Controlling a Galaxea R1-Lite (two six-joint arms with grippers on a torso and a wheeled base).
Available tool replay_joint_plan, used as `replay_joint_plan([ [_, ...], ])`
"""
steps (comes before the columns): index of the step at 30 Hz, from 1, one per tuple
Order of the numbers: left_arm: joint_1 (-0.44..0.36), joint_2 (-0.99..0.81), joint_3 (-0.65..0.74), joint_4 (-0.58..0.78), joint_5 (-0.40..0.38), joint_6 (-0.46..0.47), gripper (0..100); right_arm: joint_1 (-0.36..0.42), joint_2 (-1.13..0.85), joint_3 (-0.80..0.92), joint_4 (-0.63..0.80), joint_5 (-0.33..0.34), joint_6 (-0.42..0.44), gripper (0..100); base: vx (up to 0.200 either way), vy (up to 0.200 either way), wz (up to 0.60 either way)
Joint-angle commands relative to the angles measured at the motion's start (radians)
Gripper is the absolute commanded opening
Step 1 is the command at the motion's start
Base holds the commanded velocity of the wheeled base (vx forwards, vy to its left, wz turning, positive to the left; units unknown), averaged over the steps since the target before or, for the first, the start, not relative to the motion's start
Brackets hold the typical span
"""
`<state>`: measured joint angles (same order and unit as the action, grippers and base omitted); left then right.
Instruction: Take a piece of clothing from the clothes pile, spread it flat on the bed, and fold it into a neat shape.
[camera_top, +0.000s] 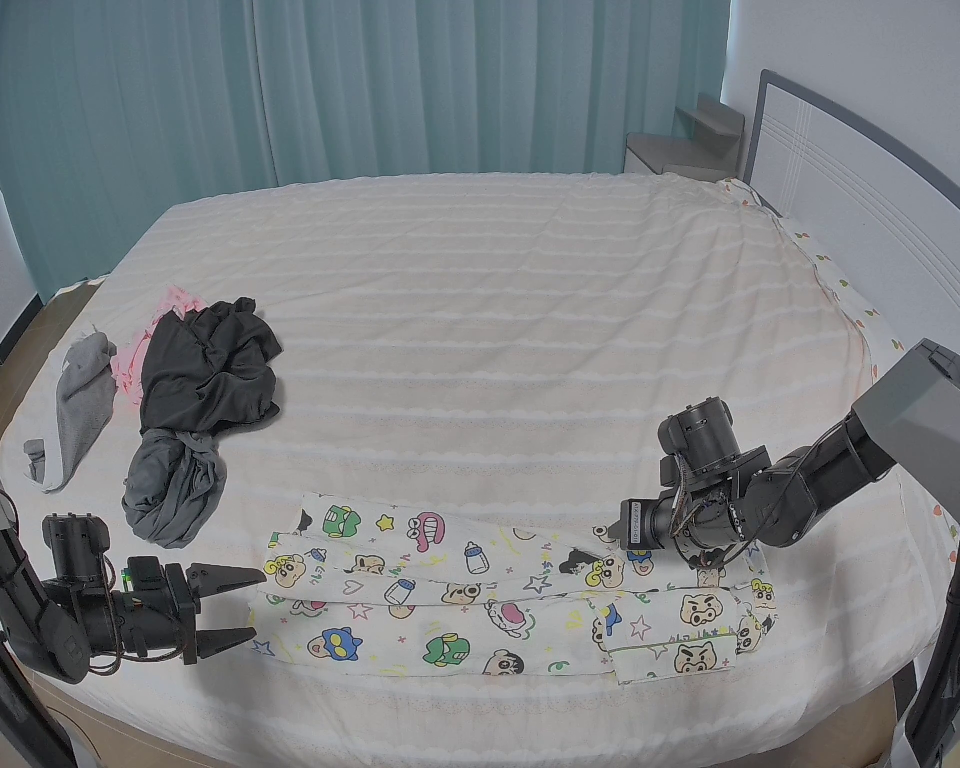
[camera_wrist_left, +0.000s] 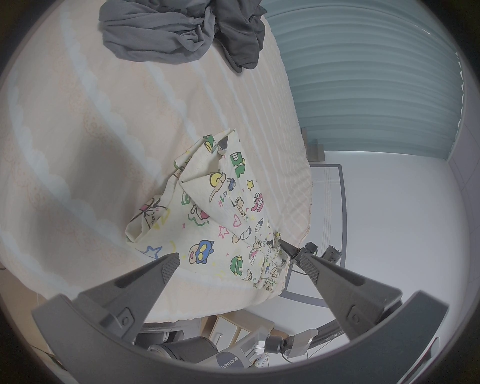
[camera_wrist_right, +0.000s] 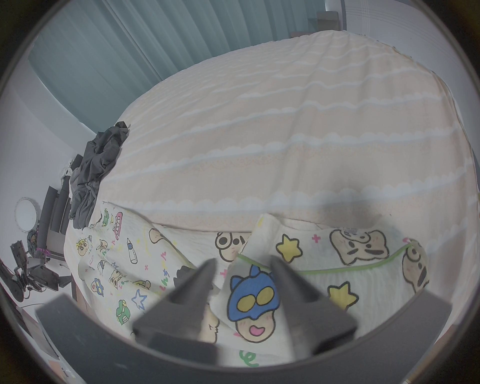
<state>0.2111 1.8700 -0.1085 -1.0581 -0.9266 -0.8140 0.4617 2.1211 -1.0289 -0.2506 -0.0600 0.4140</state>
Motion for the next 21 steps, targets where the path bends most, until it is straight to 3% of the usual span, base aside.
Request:
replay_joint_plan([
  [1, 0.001, 0.003, 0.001, 0.0, 0.0, -0.001, 100, 0.005, -0.001, 0.007, 0.001, 0.0, 0.003, 0, 0.0, 0.0, 0.0],
  [8, 0.001, 0.005, 0.003, 0.0, 0.0, 0.001, 100, 0.049, -0.066, 0.033, 0.004, -0.004, 0.005, 0, 0.0, 0.0, 0.0],
  [12, 0.001, 0.003, 0.006, 0.0, 0.0, 0.001, 100, 0.066, -0.07, 0.036, 0.002, -0.063, 0.002, 0, 0.0, 0.0, 0.0],
  [21, -0.001, 0.003, 0.007, 0.0, 0.0, 0.001, 100, 0.094, -0.081, 0.035, 0.002, -0.066, 0.008, 0, 0.0, 0.0, 0.0],
])
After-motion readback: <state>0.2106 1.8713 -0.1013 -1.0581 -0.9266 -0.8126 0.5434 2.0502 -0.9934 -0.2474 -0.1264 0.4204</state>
